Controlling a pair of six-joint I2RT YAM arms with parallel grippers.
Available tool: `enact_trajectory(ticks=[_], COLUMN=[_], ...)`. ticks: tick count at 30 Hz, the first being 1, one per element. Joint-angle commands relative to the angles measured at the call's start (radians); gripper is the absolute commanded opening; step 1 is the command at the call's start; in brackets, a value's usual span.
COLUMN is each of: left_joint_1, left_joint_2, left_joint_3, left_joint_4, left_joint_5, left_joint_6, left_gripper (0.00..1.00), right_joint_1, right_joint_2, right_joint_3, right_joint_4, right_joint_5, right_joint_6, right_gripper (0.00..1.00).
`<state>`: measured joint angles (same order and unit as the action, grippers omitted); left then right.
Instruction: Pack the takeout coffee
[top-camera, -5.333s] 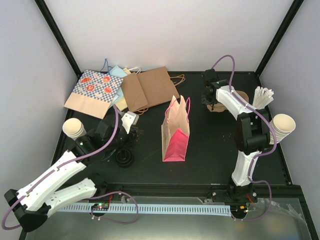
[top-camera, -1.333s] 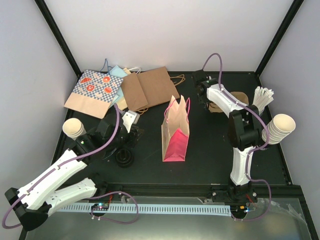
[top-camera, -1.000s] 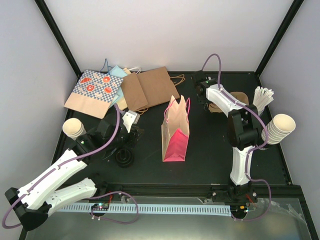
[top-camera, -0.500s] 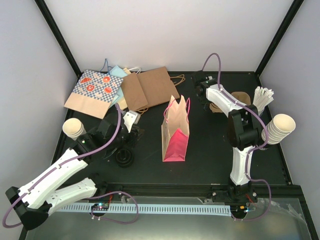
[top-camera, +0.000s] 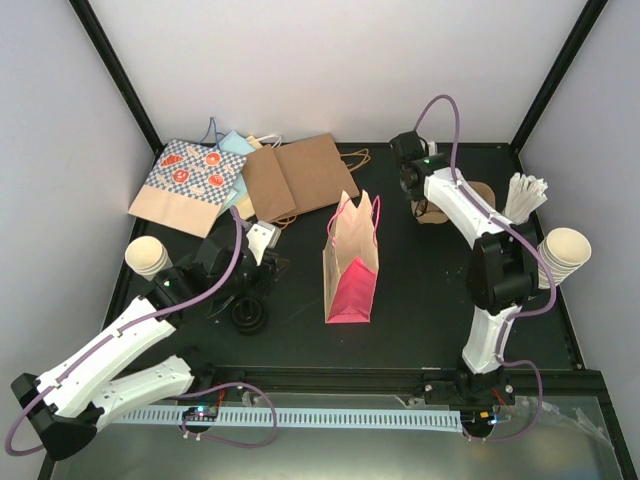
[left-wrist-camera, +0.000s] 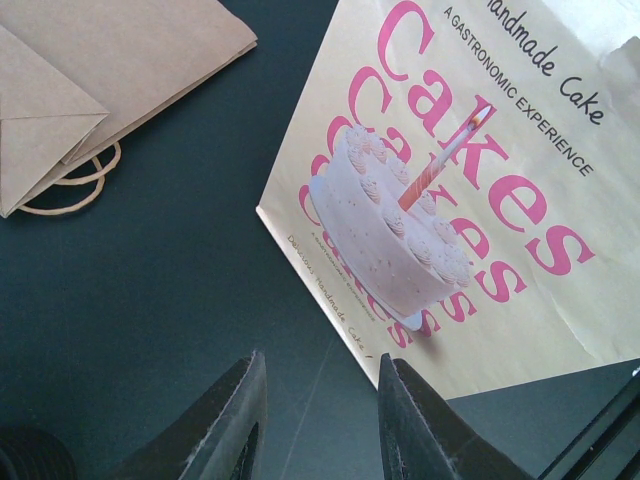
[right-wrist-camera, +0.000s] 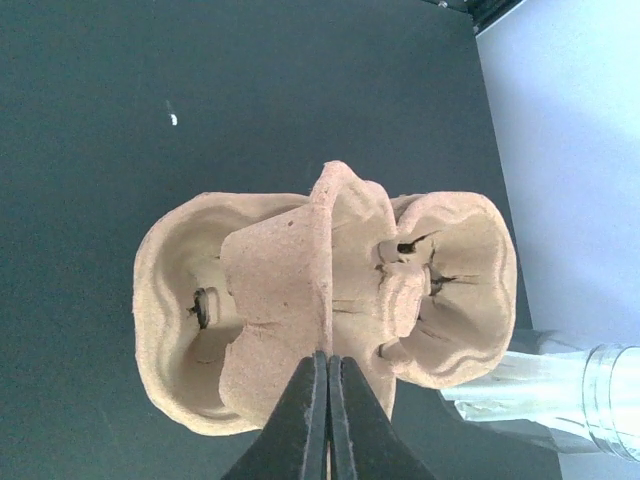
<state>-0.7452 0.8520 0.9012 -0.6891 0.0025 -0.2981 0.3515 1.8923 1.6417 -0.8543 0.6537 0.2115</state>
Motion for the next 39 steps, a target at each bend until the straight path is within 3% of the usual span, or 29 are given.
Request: enact_trajectory(ticks=[1, 16, 23, 26, 34, 39], left_joint_1=[0.007, 0.007, 0.007, 0.007, 0.007, 0.007], left_joint_2=[-0.013, -0.024, -0.030, -0.035, -0.036, -0.040], left_joint_3=[0.047, 0.049, 0.051, 0.055, 0.075, 0.084], left_joint_4=[-0.005, -0.006, -0.007, -0.006, -0.006, -0.008], left_joint_5=[-0.004, 0.001, -0.006, -0.017, -0.020, -0.018], left_joint_6=[0.007, 0.003, 0.009, 0.015, 0.034, 0.038], left_gripper=[0.34, 0.34, 0.34, 0.34, 0.34, 0.34], right_joint_1=[0.001, 0.004, 0.009, 0.027, 0.112, 0.184], right_joint_2=[-0.054, -0.255, -0.406, -0.492, -0.665, -0.694], right_joint_3=[-0.001, 0.072, 0.039, -0.033, -0.189, -0.198], right_joint_4=[0.007, -0.159, -0.250, -0.276, -0.408, -0.561], right_joint_5=[0.045, 0.063, -0.254, -0.321, -0.301, -0.222], right_joint_6=[0.007, 0.028, 0.030, 0.046, 0.151, 0.254], right_gripper=[0.01, 0.01, 0.01, 0.01, 0.01, 0.01])
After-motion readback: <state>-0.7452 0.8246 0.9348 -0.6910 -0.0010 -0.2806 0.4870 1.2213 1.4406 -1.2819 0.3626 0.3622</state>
